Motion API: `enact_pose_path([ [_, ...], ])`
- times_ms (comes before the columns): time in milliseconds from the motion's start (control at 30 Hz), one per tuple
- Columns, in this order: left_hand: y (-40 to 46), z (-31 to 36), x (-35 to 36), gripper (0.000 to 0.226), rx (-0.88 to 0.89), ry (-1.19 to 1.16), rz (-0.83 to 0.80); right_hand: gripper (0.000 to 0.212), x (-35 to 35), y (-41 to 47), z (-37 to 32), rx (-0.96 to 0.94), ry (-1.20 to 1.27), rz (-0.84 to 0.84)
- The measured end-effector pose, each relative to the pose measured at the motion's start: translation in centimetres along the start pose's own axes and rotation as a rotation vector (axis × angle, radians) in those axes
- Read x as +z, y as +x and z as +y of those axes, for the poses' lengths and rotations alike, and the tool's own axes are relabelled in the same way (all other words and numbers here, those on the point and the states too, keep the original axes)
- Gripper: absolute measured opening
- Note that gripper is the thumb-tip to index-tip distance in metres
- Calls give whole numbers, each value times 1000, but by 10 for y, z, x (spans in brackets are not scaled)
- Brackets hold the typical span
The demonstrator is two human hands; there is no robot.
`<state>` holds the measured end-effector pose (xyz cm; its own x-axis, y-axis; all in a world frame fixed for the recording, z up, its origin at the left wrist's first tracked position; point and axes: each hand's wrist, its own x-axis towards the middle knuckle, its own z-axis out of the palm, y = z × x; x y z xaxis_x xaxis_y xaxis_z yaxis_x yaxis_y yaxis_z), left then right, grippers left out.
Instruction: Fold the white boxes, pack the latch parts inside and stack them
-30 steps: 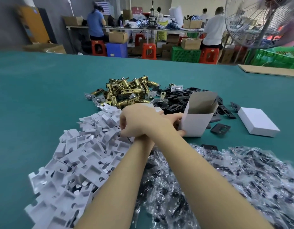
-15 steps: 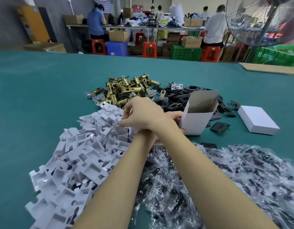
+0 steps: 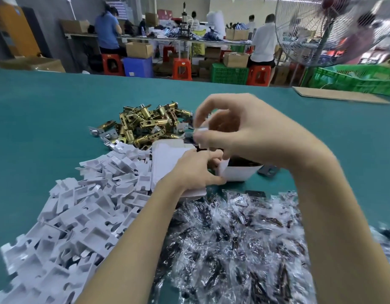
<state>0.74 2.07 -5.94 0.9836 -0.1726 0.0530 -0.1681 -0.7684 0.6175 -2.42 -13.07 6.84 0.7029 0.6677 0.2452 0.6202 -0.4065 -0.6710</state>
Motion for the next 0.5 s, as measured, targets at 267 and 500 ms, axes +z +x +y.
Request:
enact_pose_path([
  [267, 7, -10, 5, 42, 97, 21, -18, 4, -55, -37, 24, 140, -149, 173],
  [500, 8, -10, 5, 49, 95, 8, -31, 12, -50, -30, 34, 212, -297, 173],
])
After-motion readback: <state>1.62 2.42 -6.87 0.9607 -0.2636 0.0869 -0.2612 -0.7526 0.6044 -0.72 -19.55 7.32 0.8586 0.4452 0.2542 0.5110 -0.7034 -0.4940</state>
